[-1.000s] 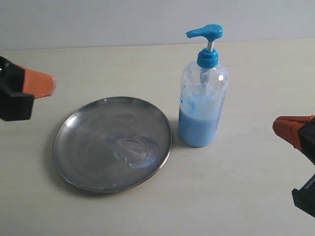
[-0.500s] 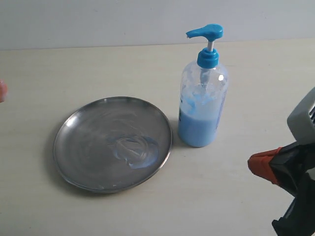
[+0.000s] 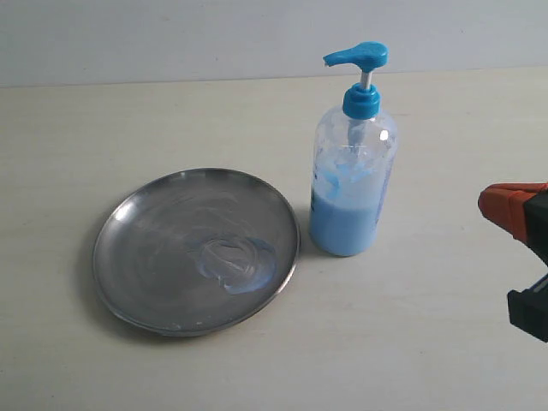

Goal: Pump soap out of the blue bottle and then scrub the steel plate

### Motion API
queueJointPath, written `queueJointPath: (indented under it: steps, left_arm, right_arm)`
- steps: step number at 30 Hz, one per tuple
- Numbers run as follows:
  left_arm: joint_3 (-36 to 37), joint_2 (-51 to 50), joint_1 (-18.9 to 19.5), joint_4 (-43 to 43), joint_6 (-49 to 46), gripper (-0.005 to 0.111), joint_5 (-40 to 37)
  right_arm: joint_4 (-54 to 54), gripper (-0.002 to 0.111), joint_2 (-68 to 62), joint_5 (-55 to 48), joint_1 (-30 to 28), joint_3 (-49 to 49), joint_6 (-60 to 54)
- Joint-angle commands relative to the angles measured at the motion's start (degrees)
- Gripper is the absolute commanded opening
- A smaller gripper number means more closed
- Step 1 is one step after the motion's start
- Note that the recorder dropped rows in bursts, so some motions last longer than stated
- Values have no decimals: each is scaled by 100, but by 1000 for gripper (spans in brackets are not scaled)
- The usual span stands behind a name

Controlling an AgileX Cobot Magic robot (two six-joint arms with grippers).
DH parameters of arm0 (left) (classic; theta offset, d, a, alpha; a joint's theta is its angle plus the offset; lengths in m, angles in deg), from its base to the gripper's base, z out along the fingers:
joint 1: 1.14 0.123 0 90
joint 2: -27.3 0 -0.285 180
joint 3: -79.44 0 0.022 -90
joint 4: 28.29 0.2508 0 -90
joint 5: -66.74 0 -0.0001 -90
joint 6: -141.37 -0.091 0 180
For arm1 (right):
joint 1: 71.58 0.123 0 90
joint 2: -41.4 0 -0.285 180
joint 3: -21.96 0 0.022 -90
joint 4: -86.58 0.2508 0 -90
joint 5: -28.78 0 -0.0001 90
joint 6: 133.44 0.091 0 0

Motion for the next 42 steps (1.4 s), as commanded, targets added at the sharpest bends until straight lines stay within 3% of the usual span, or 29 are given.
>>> queueJointPath:
  steps: [1,5,26,42]
  left_arm:
    - [20,41,-5,0,15,0,97]
    - [20,41,-5,0,15,0,97]
    - [330,330,55,0,15,0,85]
    - [821,1895,1702,0,-12,0,76]
  right_arm:
    - [-336,1,21,38,-37,14,143]
    - [-257,7,21,55,-37,14,169]
    - [-257,7,21,55,-37,14,186]
    - [-257,7,21,55,-37,14,198]
